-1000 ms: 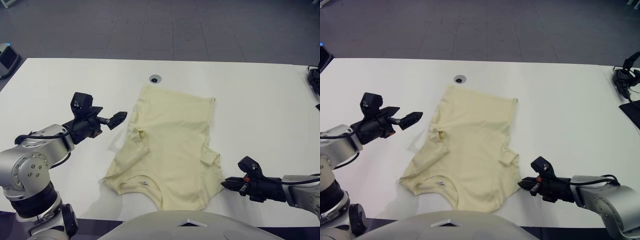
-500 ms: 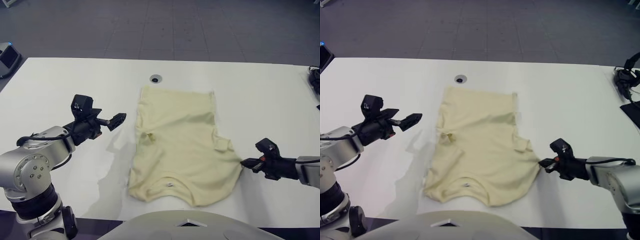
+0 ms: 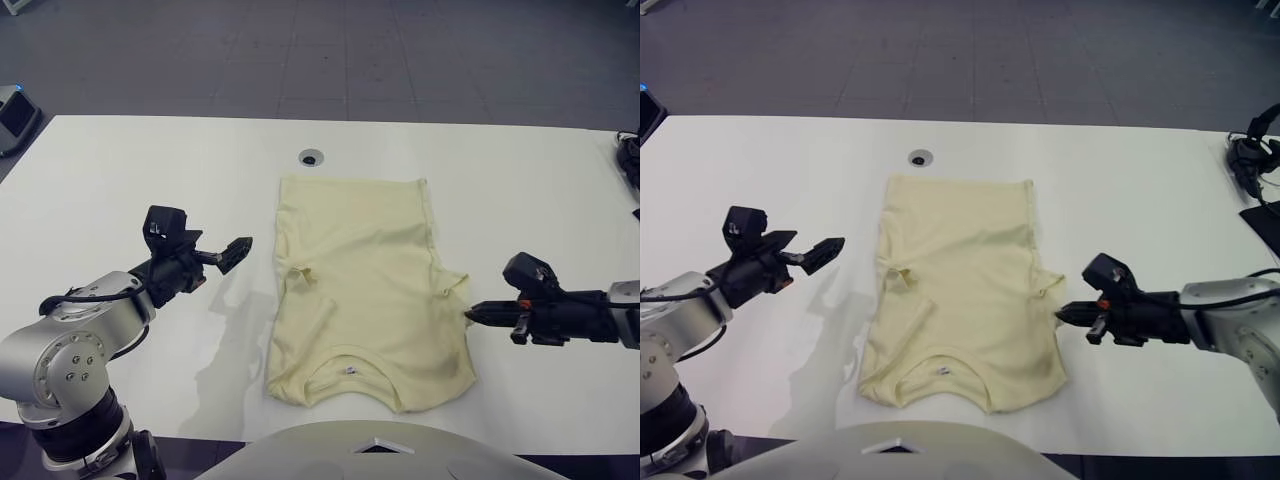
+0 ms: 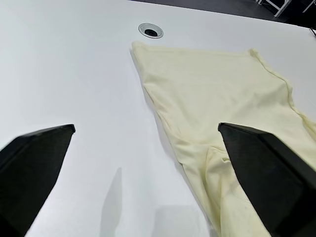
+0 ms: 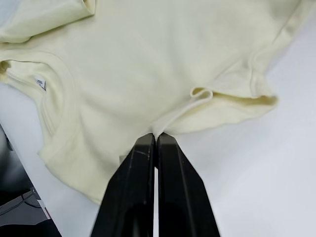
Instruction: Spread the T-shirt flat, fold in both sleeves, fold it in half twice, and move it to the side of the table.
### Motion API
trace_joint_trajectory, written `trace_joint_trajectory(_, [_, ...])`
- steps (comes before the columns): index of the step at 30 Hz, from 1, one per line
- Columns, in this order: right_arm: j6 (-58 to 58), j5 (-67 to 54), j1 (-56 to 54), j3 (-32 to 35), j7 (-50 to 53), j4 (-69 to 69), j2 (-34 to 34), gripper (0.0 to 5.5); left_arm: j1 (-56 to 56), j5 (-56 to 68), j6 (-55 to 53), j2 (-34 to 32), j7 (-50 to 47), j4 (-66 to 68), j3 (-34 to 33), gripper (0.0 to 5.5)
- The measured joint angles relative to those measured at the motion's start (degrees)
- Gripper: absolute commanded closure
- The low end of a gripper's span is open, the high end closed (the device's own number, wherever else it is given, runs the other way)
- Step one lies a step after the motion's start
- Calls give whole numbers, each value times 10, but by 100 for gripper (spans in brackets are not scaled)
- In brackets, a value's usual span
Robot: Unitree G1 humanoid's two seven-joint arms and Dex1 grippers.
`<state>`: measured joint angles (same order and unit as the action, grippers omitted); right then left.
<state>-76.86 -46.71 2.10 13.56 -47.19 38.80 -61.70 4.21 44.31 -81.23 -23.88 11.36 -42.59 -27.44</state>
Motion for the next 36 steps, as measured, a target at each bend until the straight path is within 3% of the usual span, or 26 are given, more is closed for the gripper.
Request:
trace_joint_trajectory(7, [-27,-6,-54,-99,90,6,113,548,26,0,1,-4,6,19,34,10])
trace_joint_trajectory(11, [-31,2,-55,-137,121,3,154,474,27,-1,1,-6,7,23,46,10])
trace_joint_trajectory(13, [-32,0,-57,-133,137,-13,183,434,27,-1,2,-9,8,24,54,10])
trace_joint_trajectory(18, [-42,-41,-117,-28,145,-72,229,345,12,-3,12,-24,19,21,73,10])
trace_joint_trajectory(20, [-30,-40,-123,-7,140,-82,214,315,-9,-3,20,-41,31,14,81,10])
trace_joint_trajectory(22, [17,-17,-97,-14,94,-73,158,281,-35,-3,31,-59,49,10,84,10])
trace_joint_trajectory(27, [222,115,102,-28,-114,-34,-57,187,-116,-3,72,-117,109,-4,83,10])
trace_joint_trajectory(33, [492,284,181,-44,-125,-64,-75,95,-213,-119,224,-214,171,-11,141,10])
trace_joint_trajectory(36, [655,355,228,-52,-139,-105,-74,42,-310,-230,359,-292,227,-11,199,10])
